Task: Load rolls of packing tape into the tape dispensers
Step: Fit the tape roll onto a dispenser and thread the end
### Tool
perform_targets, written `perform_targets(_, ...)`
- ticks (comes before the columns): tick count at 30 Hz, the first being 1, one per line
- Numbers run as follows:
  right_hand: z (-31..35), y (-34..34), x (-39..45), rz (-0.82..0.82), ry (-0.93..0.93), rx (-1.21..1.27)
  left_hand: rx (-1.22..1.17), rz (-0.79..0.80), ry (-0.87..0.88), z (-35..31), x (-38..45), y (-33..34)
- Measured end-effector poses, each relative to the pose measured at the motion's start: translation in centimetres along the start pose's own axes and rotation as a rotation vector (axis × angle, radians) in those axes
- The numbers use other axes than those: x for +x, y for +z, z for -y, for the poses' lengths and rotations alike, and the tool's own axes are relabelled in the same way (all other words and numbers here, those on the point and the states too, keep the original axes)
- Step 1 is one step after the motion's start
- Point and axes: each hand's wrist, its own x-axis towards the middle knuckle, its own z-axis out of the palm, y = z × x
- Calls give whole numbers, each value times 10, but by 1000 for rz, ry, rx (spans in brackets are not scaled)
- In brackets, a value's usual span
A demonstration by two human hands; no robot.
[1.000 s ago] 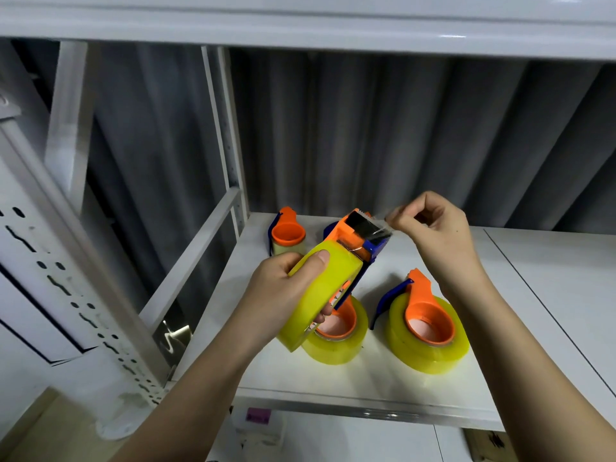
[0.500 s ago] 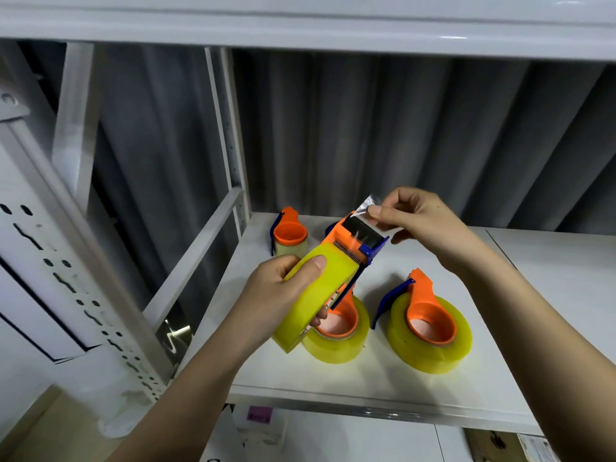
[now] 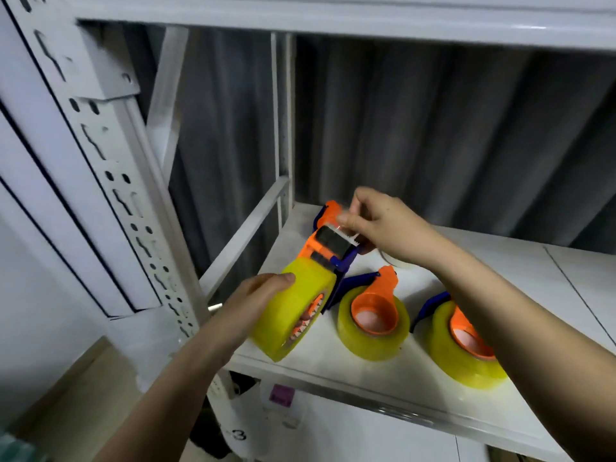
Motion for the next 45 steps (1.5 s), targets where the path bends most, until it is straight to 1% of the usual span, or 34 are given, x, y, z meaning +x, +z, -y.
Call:
perform_targets(2, 6, 14, 2, 27, -46, -106, 29, 12, -56, 5, 0, -4)
perform_targets(4, 12, 28, 4, 42, -96, -211, 171, 13, -48, 13, 5, -6)
perform_targets(6, 16, 38, 6, 53, -118, -255, 214, -10, -60, 21, 10, -9)
perform_targets(9, 17, 45, 9, 81, -118, -259, 198, -35, -97, 25, 16, -15)
perform_targets(14, 17, 46, 11, 118, -92, -229, 217, -2, -113, 31, 30, -18)
perform_targets(20, 14, 42, 15, 153, -26, -142, 126, 37, -138, 38, 37, -12)
perform_targets(24, 8, 41, 17, 170, -19, -45, 157, 21, -155, 40, 42, -11)
perform_targets(27, 6, 44, 19, 109, -56, -118, 139, -3, -171, 44, 48, -11)
perform_targets(30, 5, 48, 22, 66, -83, -195, 139, 21, -201, 45, 51, -12)
perform_targets(32, 4, 49, 22, 75, -82, -212, 127, 31, -225, 46, 55, -12)
perform_targets(35, 5, 54, 22, 93, -134, -356, 109, 38, -245, 46, 56, -10)
perform_targets(39, 5, 57, 22, 117, -144, -441, 122, 27, -257, 51, 60, -10)
perform_targets(45, 0, 54, 27, 119, -128, -322, 159, 68, -219, 53, 64, -16)
